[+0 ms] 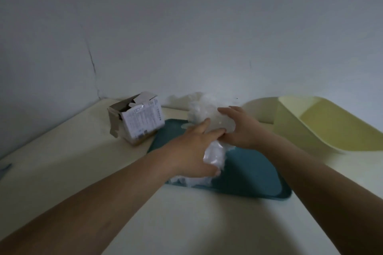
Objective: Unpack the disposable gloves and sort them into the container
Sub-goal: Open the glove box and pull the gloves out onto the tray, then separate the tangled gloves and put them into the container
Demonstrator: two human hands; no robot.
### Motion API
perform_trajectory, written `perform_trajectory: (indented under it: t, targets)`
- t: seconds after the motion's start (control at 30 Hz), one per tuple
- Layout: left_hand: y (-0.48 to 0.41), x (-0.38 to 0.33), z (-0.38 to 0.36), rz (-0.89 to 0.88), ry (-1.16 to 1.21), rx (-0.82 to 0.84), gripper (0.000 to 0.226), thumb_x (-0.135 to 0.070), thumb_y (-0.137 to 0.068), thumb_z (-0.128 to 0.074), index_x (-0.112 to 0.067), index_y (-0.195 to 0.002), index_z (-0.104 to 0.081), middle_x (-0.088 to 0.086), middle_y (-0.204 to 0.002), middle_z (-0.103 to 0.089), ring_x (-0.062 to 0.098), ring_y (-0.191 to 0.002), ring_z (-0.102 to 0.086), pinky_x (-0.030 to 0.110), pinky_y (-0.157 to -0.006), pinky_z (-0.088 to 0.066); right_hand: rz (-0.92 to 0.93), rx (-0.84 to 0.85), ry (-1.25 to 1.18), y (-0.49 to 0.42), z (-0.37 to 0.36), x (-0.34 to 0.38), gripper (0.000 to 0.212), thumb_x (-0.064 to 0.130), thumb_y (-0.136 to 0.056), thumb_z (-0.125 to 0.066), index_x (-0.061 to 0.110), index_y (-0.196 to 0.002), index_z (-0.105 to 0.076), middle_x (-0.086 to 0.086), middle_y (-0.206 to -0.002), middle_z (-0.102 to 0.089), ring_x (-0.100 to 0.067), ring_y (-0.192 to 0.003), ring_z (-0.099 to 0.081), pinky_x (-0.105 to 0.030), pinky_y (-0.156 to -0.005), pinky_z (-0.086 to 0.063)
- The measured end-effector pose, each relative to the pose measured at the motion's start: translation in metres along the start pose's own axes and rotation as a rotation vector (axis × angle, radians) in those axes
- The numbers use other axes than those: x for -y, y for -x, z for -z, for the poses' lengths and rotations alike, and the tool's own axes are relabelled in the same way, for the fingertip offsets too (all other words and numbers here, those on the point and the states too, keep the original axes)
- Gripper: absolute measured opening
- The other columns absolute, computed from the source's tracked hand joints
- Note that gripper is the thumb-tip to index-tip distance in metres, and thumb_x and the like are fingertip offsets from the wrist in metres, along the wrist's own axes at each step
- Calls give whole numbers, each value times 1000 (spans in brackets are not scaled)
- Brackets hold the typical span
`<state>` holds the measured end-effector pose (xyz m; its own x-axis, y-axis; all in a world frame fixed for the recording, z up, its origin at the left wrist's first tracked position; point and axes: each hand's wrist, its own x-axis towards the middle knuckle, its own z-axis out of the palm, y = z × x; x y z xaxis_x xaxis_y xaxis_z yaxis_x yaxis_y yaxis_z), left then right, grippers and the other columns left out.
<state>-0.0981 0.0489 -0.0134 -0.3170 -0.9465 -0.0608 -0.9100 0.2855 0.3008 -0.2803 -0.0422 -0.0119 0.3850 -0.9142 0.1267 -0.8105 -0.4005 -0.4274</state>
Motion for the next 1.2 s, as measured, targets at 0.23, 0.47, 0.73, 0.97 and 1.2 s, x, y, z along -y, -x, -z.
perform_trajectory:
  t: [0.23, 0.47, 0.73, 0.97, 1.2]
  targets:
    - [-13, 42, -3, 39, -189, -206, 90, -58, -88, -72, -40, -162, -23, -7, -174, -12, 21, -157, -19, 48, -126, -24, 1, -136, 162, 13, 16, -20, 32, 43, -84, -75, 29, -111, -64, 5, -112, -52, -28, -108, -58, -42, -85, -54]
    - [-12, 33, -12, -109, -286, -480, 63, -47, -95, -66, -24, -151, -47, 7, -169, -27, 29, -155, -23, 52, -124, -27, -36, -100, 137, 30, 24, -3, 120, 80, -55, -81, 49, -153, -19, 1, -142, -39, -27, -119, -55, -49, -98, -54]
    - [-35, 5, -43, -205, -29, -362, 67, -41, -91, -72, -34, -151, -44, -8, -154, -46, 20, -135, -49, 41, -107, -48, -72, 61, 129, 32, 11, -33, 56, 39, -65, -81, 35, -106, -44, 5, -100, -56, -22, -89, -61, -39, -79, -56]
    - [-41, 15, -41, -162, 26, -334, 33, -44, -89, -71, -29, -114, -57, -13, -121, -56, 14, -108, -58, 35, -85, -52, -61, -26, -19, 38, 11, -47, 29, 42, -79, -74, 27, -102, -66, 6, -97, -69, -19, -92, -66, -38, -84, -57]
    - [-33, 36, -27, -129, 70, -370, 20, -27, -89, -70, -30, -80, -52, -8, -87, -55, 15, -79, -56, 40, -71, -51, -37, -135, -183, 32, 5, -22, 43, 62, -95, -58, 21, -105, -68, 3, -100, -68, -21, -94, -66, -33, -80, -51]
